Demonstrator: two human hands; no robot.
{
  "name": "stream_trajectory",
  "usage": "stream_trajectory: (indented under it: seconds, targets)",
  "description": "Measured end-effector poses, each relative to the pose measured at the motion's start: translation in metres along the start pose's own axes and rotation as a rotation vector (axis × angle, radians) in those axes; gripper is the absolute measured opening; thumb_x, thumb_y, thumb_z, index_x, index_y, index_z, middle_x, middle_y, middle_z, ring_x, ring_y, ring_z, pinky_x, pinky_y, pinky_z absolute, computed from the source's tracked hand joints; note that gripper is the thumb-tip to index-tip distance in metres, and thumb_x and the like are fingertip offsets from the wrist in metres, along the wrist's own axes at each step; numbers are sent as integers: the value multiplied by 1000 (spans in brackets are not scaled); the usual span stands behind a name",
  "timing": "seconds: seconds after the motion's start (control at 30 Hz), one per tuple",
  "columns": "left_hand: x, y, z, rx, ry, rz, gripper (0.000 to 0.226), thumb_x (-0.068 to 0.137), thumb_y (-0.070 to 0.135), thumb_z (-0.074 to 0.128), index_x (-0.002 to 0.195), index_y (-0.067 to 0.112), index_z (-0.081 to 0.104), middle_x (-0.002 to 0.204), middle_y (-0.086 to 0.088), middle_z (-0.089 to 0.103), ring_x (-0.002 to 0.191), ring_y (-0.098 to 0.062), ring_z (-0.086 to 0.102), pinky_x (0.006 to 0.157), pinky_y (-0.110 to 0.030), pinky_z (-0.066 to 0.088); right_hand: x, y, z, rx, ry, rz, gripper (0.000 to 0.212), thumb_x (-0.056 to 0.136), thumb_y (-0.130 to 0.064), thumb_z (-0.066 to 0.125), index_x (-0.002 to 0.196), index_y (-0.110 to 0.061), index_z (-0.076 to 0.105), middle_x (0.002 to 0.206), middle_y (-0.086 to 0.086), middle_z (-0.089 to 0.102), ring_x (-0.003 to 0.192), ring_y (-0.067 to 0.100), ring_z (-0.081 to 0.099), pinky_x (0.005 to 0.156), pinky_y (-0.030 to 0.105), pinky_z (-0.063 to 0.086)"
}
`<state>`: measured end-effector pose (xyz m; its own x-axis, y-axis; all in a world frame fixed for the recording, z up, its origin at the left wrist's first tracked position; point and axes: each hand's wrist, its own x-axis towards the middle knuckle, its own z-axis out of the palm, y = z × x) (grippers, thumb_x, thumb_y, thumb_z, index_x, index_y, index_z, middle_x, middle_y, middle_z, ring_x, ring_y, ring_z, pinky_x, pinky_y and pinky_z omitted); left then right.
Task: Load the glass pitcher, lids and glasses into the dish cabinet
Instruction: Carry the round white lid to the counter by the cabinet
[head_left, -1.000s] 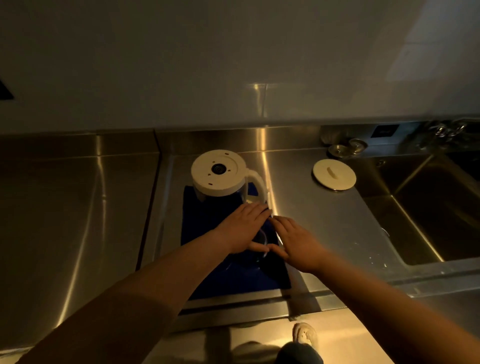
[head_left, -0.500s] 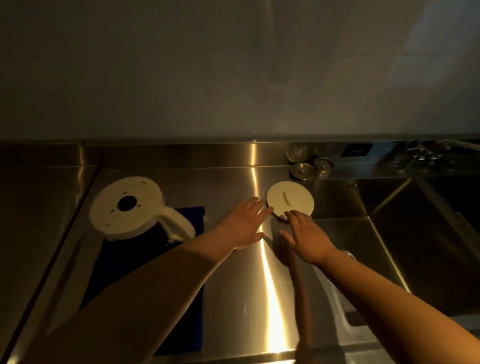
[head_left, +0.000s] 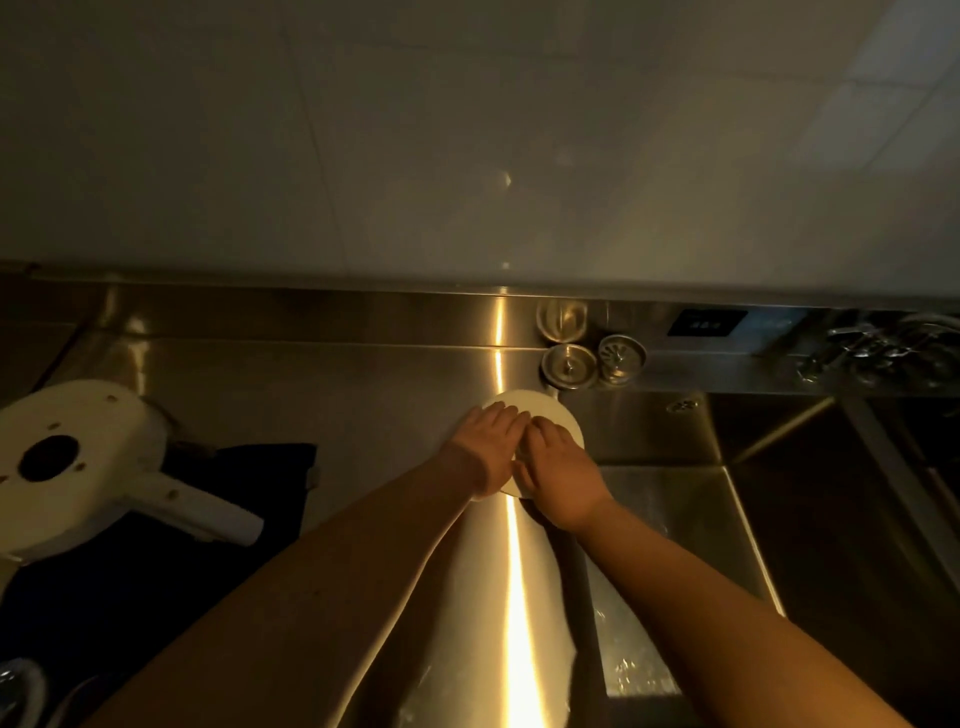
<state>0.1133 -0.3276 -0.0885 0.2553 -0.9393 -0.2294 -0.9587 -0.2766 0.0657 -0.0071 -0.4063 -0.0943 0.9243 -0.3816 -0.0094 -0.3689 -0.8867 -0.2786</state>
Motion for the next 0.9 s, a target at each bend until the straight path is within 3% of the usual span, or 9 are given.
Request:
stream_trajectory:
  seconds: [0.1,0.23,0.37,0.5,0.67,0.8,0.9]
  targets:
    - [7,0,10,-24,80,9,64,98,33,40,150,11,10,157,-8,16,143,-21,14,115,-34,8,2,7,9,66,59,18,45,94,-26,49,134,-6,42,133,13,46,116,27,44,97,33,38]
    - [9,4,18,-157,216,59,57,95,26,45,146,5,28,144,-15,39,132,-27,36,109,-33,24,0,16,15,171,144,49,33,92,-23,53,122,-8,52,118,10,56,107,23,50,89,30,39]
    - [9,4,20,-57,229,10,61,94,36,44,147,12,25,140,-9,41,125,-23,39,102,-31,29,-2,17,15,199,158,40,31,90,-17,53,120,-11,54,117,8,59,107,22,53,88,28,41]
    - [6,-2,18,5,258,14,51,94,37,47,138,13,37,131,-8,47,115,-22,45,93,-31,37,-4,17,14,190,148,44,32,91,-19,54,122,-11,53,121,8,57,111,22,51,92,29,40]
    - [-3,1,15,12,232,-5,40,94,32,51,127,10,49,122,-10,54,108,-24,52,86,-33,43,-5,12,17,214,154,49,30,90,-22,57,118,-12,55,118,8,58,106,22,51,86,30,40]
    - [-14,10,12,87,346,37,18,68,26,80,78,16,68,76,-1,65,66,-14,61,54,-24,47,-12,8,21,210,152,15,31,87,-20,62,116,-11,56,115,8,59,103,23,52,84,33,44]
    - [-24,13,12,159,359,13,17,63,28,81,70,20,67,69,4,62,60,-9,59,50,-21,44,-19,4,21,204,144,-35,40,80,-17,69,117,-9,56,114,9,59,103,25,53,84,35,46]
